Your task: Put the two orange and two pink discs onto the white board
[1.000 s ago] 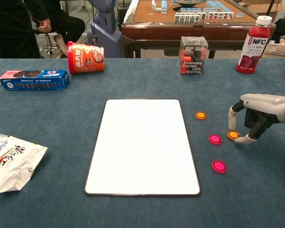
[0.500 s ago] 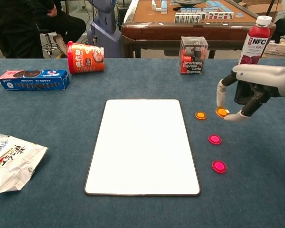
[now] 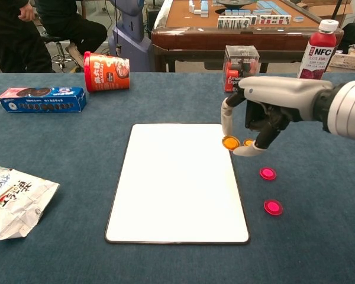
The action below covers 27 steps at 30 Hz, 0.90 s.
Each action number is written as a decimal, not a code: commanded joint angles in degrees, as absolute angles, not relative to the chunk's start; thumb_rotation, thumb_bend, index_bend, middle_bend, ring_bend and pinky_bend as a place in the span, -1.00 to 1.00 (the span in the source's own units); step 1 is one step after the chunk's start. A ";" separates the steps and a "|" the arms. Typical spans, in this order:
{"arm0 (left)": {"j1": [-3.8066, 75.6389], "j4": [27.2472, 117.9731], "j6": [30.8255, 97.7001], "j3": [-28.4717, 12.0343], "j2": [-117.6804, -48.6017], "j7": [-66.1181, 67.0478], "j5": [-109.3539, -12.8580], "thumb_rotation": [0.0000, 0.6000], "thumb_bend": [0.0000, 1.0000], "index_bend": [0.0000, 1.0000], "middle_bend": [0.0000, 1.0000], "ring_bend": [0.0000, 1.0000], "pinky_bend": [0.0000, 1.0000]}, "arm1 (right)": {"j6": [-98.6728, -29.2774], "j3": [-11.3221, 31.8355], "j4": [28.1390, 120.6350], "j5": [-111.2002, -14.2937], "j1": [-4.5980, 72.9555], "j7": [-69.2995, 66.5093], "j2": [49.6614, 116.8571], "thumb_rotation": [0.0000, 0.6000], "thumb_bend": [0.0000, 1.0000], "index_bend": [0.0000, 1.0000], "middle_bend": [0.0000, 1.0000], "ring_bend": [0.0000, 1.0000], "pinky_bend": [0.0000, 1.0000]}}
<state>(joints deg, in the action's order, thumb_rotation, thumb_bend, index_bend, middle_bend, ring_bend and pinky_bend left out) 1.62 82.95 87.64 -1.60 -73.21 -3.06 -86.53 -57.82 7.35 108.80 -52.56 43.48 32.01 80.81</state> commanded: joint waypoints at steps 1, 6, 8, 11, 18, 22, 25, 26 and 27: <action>1.51 82.71 87.62 -1.51 -73.38 -3.18 -86.43 1.00 -0.38 -0.33 0.24 0.13 0.51 | -57.60 6.67 107.94 -51.76 44.23 32.84 82.66 1.00 -0.42 0.09 1.00 1.00 1.00; 1.28 82.35 87.83 -1.47 -73.43 -3.37 -86.26 1.00 -0.38 -0.33 0.24 0.13 0.51 | -57.48 5.90 106.76 -51.08 44.92 33.62 84.92 1.00 -0.42 0.09 1.00 1.00 1.00; 1.13 82.30 87.93 -1.46 -73.32 -3.55 -86.12 1.00 -0.38 -0.33 0.24 0.13 0.51 | -57.16 5.48 106.09 -50.19 45.35 34.16 85.92 1.00 -0.42 0.09 1.00 1.00 1.00; 1.03 82.23 87.88 -1.38 -73.34 -3.72 -86.00 1.00 -0.38 -0.33 0.24 0.13 0.51 | -56.92 5.35 104.98 -47.85 46.06 35.10 87.23 1.00 -0.43 0.08 1.00 1.00 1.00; 0.61 81.97 88.15 -1.06 -73.50 -4.00 -86.07 1.00 -0.38 -0.33 0.24 0.13 0.51 | -57.31 5.78 102.15 -42.13 48.25 37.99 90.96 1.00 -0.61 -0.21 1.00 1.00 1.00; 0.29 81.56 88.11 -0.88 -73.62 -4.48 -85.82 1.00 -0.38 -0.33 0.24 0.13 0.51 | -57.62 6.03 101.47 -40.84 49.00 38.51 91.89 1.00 -0.83 -0.35 1.00 1.00 1.00; 0.13 81.34 88.18 -0.76 -73.62 -4.70 -85.87 1.00 -0.38 -0.33 0.24 0.13 0.51 | -57.91 6.17 101.55 -40.66 49.18 38.32 91.75 1.00 -0.99 -0.39 1.00 1.00 1.00; 0.07 81.30 88.24 -0.76 -73.61 -4.77 -85.87 1.00 -0.38 -0.33 0.24 0.13 0.51 | -58.19 6.33 101.68 -40.72 49.14 38.09 91.48 1.00 -1.00 -0.40 1.00 1.00 1.00; 0.04 81.28 88.27 -0.77 -73.60 -4.83 -85.87 1.00 -0.38 -0.33 0.24 0.13 0.51 | -58.48 6.50 101.77 -40.78 49.06 37.85 91.21 1.00 -1.00 -0.40 1.00 1.00 1.00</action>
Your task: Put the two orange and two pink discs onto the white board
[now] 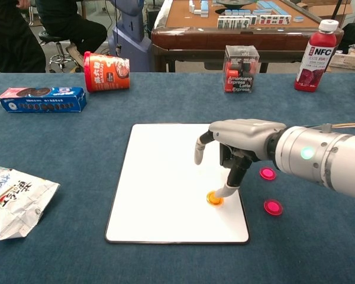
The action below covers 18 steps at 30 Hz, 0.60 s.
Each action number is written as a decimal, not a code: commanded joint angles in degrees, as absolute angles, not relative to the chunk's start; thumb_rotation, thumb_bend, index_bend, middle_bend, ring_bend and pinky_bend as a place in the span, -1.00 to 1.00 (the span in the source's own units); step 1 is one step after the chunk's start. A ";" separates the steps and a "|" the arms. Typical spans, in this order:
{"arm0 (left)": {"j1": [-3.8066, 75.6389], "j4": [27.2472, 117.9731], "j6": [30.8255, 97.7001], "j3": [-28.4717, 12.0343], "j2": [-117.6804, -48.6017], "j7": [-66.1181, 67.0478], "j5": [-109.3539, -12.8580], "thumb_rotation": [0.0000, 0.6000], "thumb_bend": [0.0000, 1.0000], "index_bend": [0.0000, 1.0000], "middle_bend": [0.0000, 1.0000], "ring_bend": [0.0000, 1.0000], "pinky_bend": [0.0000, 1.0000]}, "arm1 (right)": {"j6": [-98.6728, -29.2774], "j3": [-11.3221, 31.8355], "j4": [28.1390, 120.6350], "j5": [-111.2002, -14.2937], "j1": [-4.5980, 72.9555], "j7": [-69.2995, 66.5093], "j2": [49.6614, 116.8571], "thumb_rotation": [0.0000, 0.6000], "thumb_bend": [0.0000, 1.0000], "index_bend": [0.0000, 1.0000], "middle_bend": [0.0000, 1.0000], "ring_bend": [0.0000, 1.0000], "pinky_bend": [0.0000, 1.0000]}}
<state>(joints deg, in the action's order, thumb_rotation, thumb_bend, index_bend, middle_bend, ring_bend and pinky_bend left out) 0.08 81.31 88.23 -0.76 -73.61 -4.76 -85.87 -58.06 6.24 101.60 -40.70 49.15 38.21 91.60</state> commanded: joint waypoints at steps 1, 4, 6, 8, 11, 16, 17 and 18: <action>0.03 81.28 88.27 -0.77 -73.58 -4.86 -85.89 1.00 -0.38 -0.33 0.24 0.13 0.51 | -58.74 6.71 101.85 -40.78 48.97 37.57 90.86 1.00 -1.00 -0.40 1.00 1.00 1.00; 0.03 81.26 88.28 -0.83 -73.55 -4.91 -85.89 1.00 -0.38 -0.33 0.24 0.13 0.51 | -59.07 7.40 101.76 -40.20 48.85 36.88 89.15 1.00 -0.93 -0.40 1.00 1.00 1.00; 0.02 81.21 88.22 -0.83 -73.56 -4.90 -85.86 1.00 -0.38 -0.33 0.24 0.13 0.51 | -58.82 7.96 101.17 -39.08 48.93 36.48 87.85 1.00 -0.84 -0.40 1.00 1.00 1.00; -0.02 81.21 88.22 -0.85 -73.60 -4.88 -85.79 1.00 -0.38 -0.33 0.24 0.13 0.51 | -58.15 8.46 100.00 -37.46 49.19 36.19 86.80 1.00 -0.78 -0.40 1.00 1.00 1.00; -0.09 81.24 88.33 -0.84 -73.76 -4.68 -85.85 1.00 -0.38 -0.33 0.24 0.13 0.51 | -56.89 8.85 97.76 -34.83 49.83 36.27 86.01 1.00 -0.75 -0.40 1.00 1.00 1.00; -0.19 81.19 88.21 -0.61 -74.16 -4.61 -85.99 1.00 -0.38 -0.33 0.24 0.13 0.51 | -54.58 9.03 93.52 -30.32 51.12 36.46 86.19 1.00 -0.73 -0.40 1.00 1.00 1.00; -0.20 81.14 88.16 -0.59 -74.24 -4.67 -85.96 1.00 -0.38 -0.33 0.24 0.13 0.51 | -54.25 9.02 92.88 -29.76 51.34 36.48 86.35 1.00 -0.72 -0.40 1.00 1.00 1.00; -0.21 81.03 88.12 -0.61 -74.33 -4.72 -85.92 1.00 -0.38 -0.33 0.24 0.13 0.51 | -53.86 9.01 92.09 -29.07 51.63 36.51 86.59 1.00 -0.71 -0.40 1.00 1.00 1.00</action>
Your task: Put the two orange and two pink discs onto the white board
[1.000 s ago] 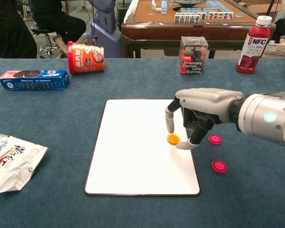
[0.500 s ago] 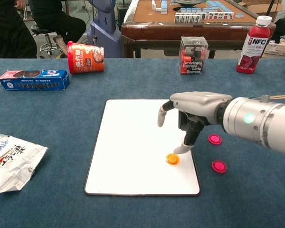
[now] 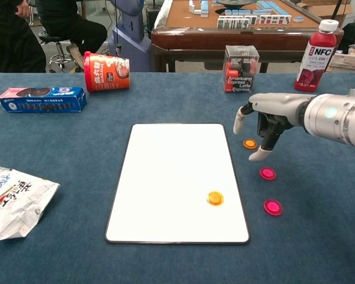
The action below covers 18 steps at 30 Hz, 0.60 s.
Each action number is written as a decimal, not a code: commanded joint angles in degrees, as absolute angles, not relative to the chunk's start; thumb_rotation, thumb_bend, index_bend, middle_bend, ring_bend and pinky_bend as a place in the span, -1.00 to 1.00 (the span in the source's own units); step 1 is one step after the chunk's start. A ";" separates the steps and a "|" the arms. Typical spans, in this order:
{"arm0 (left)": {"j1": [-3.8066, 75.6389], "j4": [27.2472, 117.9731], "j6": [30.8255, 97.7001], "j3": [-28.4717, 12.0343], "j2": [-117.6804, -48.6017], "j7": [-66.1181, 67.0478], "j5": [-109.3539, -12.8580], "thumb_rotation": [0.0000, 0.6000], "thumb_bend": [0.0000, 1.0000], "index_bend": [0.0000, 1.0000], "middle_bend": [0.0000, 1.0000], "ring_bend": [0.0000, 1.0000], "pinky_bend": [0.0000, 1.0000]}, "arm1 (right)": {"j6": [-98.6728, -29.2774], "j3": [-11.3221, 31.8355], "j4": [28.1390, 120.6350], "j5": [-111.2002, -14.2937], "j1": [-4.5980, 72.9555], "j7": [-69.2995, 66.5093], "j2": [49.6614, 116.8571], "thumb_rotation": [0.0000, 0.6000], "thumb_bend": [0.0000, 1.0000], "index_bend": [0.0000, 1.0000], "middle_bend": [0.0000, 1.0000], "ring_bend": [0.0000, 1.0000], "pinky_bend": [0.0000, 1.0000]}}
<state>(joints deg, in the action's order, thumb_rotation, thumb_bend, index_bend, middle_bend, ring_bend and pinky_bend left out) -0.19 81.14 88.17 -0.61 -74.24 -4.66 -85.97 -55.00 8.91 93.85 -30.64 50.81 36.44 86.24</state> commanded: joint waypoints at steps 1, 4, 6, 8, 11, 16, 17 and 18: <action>-0.23 80.94 88.12 -0.63 -74.41 -4.75 -85.87 1.00 -0.38 -0.33 0.24 0.13 0.51 | -53.58 9.03 91.52 -28.58 51.84 36.51 86.80 1.00 -0.70 -0.40 1.00 1.00 1.00; -0.33 80.79 88.17 -0.72 -74.52 -5.06 -85.70 1.00 -0.38 -0.33 0.24 0.13 0.51 | -52.65 9.27 89.79 -26.95 52.60 36.39 87.47 1.00 -0.64 -0.40 1.00 1.00 1.00; -0.41 80.69 88.25 -0.75 -74.46 -5.19 -85.66 1.00 -0.38 -0.33 0.24 0.13 0.51 | -52.13 9.50 88.61 -25.92 53.16 36.33 87.96 1.00 -0.61 -0.40 1.00 1.00 1.00; -0.48 80.63 88.26 -0.77 -74.38 -5.32 -85.58 1.00 -0.38 -0.33 0.24 0.13 0.51 | -51.75 9.65 87.68 -25.17 53.67 36.40 88.32 1.00 -0.58 -0.40 1.00 1.00 1.00; -0.60 80.51 88.24 -0.76 -74.31 -5.54 -85.46 1.00 -0.38 -0.33 0.24 0.13 0.51 | -51.23 9.81 86.43 -23.90 54.47 36.59 88.86 1.00 -0.55 -0.40 1.00 1.00 1.00; -0.80 80.20 88.23 -0.66 -74.45 -5.81 -85.41 1.00 -0.38 -0.33 0.24 0.13 0.51 | -51.05 9.66 85.27 -22.07 55.54 37.26 89.45 1.00 -0.55 -0.40 1.00 1.00 1.00; -0.83 80.14 88.24 -0.65 -74.50 -5.87 -85.41 1.00 -0.38 -0.33 0.24 0.13 0.51 | -51.09 9.60 85.15 -21.77 55.66 37.35 89.51 1.00 -0.55 -0.39 1.00 1.00 1.00; -0.88 80.05 88.25 -0.62 -74.58 -5.95 -85.41 1.00 -0.38 -0.33 0.24 0.13 0.51 | -51.14 9.51 84.98 -21.42 55.78 37.44 89.58 1.00 -0.55 -0.38 1.00 1.00 1.00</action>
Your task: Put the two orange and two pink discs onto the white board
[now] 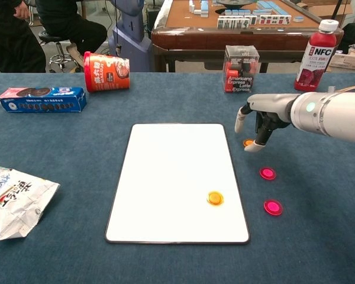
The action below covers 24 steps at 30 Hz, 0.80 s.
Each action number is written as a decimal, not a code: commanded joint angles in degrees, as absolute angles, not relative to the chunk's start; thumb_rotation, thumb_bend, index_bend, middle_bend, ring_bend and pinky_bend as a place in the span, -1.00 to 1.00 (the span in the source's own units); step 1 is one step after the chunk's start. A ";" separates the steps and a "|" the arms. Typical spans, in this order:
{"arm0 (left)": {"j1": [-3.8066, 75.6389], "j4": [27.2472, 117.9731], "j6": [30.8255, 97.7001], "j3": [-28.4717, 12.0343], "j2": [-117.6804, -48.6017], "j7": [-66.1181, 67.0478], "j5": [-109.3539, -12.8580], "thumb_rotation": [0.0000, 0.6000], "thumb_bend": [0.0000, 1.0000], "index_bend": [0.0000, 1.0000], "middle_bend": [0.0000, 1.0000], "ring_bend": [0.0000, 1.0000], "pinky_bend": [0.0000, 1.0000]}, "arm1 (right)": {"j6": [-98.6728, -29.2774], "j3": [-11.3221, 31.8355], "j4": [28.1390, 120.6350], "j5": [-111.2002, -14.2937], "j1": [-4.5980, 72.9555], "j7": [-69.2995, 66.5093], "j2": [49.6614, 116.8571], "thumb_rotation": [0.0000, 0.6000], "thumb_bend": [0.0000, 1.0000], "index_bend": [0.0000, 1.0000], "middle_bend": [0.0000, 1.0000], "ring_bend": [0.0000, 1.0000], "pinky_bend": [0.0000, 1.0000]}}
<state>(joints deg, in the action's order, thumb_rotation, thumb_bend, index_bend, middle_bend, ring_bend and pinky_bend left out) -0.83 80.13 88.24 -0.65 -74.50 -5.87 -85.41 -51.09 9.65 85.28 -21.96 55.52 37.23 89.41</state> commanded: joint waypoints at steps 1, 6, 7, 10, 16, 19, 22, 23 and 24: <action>-0.91 79.97 88.25 -0.60 -74.63 -6.00 -85.42 1.00 -0.38 -0.33 0.24 0.13 0.51 | -51.19 9.43 84.85 -21.17 55.86 37.52 89.63 1.00 -0.55 -0.37 1.00 1.00 1.00; -1.10 79.56 88.25 -0.48 -74.90 -6.30 -85.43 1.00 -0.38 -0.33 0.24 0.13 0.51 | -51.21 8.84 84.00 -19.89 56.32 38.12 89.96 1.00 -0.54 -0.32 1.00 1.00 1.00; -1.12 79.51 88.26 -0.48 -74.92 -6.34 -85.43 1.00 -0.38 -0.33 0.24 0.13 0.51 | -51.23 8.80 83.85 -19.68 56.39 38.18 90.03 1.00 -0.54 -0.32 1.00 1.00 1.00; -1.20 79.41 88.26 -0.45 -75.00 -6.40 -85.45 1.00 -0.38 -0.33 0.24 0.13 0.51 | -51.67 8.55 83.22 -19.31 56.66 38.65 90.40 1.00 -0.51 -0.32 1.00 1.00 1.00; -1.29 79.29 88.23 -0.40 -75.08 -6.44 -85.49 1.00 -0.38 -0.33 0.24 0.13 0.51 | -52.17 8.42 82.33 -18.33 57.06 39.33 91.00 1.00 -0.51 -0.32 1.00 1.00 1.00; -1.33 79.27 88.22 -0.41 -75.12 -6.51 -85.48 1.00 -0.38 -0.33 0.24 0.13 0.51 | -52.44 8.29 81.93 -18.00 57.25 39.83 91.30 1.00 -0.51 -0.32 1.00 1.00 1.00; -1.39 79.23 88.18 -0.37 -75.18 -6.53 -85.50 1.00 -0.38 -0.33 0.24 0.13 0.51 | -53.06 8.07 81.47 -17.99 57.40 40.49 91.78 1.00 -0.51 -0.32 1.00 1.00 1.00; -1.41 79.20 88.18 -0.35 -75.20 -6.54 -85.51 1.00 -0.38 -0.33 0.24 0.13 0.51 | -53.17 8.10 81.39 -17.91 57.40 40.55 91.90 1.00 -0.51 -0.32 1.00 1.00 1.00; -1.44 79.18 88.20 -0.33 -75.23 -6.55 -85.52 1.00 -0.38 -0.33 0.24 0.13 0.51 | -53.19 8.14 81.30 -17.79 57.40 40.61 92.00 1.00 -0.51 -0.32 1.00 1.00 1.00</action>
<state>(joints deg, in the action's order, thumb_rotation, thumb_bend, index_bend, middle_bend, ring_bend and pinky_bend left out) -1.45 79.18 88.19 -0.33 -75.24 -6.56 -85.52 -53.17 8.13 81.33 -17.83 57.39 40.58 91.96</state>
